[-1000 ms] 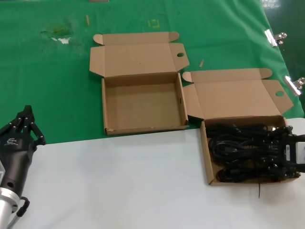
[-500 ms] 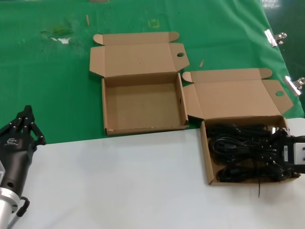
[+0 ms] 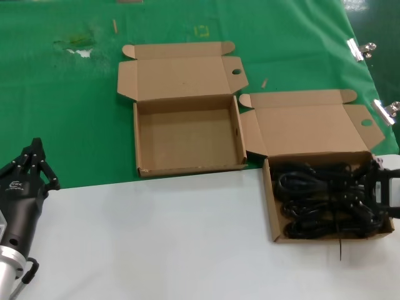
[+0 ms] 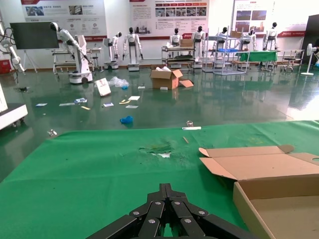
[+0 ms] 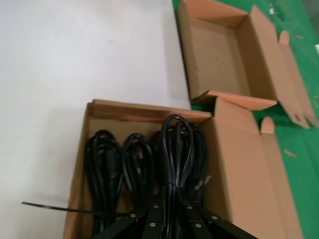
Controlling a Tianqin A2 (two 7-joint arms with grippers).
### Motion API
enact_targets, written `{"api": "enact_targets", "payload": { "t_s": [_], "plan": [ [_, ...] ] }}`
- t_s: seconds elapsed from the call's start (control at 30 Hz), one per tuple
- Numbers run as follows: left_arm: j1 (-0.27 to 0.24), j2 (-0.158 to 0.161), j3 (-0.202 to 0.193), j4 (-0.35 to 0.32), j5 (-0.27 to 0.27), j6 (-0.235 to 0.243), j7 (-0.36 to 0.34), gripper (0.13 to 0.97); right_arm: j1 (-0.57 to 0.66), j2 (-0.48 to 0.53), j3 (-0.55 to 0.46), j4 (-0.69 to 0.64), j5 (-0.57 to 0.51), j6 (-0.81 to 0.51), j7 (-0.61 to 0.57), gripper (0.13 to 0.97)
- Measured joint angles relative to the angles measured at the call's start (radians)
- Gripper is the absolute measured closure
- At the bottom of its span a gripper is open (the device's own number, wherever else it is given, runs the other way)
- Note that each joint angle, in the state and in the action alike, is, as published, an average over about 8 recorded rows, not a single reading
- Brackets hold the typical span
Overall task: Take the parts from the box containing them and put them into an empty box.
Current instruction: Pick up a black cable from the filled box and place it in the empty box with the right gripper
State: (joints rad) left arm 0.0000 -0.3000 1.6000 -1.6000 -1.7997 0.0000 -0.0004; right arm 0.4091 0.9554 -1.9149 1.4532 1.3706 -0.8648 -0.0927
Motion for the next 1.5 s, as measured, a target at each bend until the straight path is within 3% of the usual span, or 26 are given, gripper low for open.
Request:
{"api": "enact_targets", "payload": {
  "t_s": [0.4,0.8,1.23,1.5],
  "plan": [
    [0.000,0.000,0.000,0.000,0.000,0.000,0.000,0.957,0.054,-0.039,0.007,0.048,-0.036,0.023,0.051,0.927],
    [0.000,0.000,0.000,0.000,0.000,0.000,0.000,0.957,0.163,-0.230,-0.063,0.014,-0.160,0.080,0.080,0.927],
    [0.000,0.000,0.000,0.000,0.000,0.000,0.000,0.957,0.282,-0.477,-0.141,-0.170,-0.268,0.177,0.045,0.927],
    [0.000,0.000,0.000,0.000,0.000,0.000,0.000,0.957,0.336,-0.605,-0.176,-0.363,-0.256,0.281,-0.082,0.927]
  ]
}}
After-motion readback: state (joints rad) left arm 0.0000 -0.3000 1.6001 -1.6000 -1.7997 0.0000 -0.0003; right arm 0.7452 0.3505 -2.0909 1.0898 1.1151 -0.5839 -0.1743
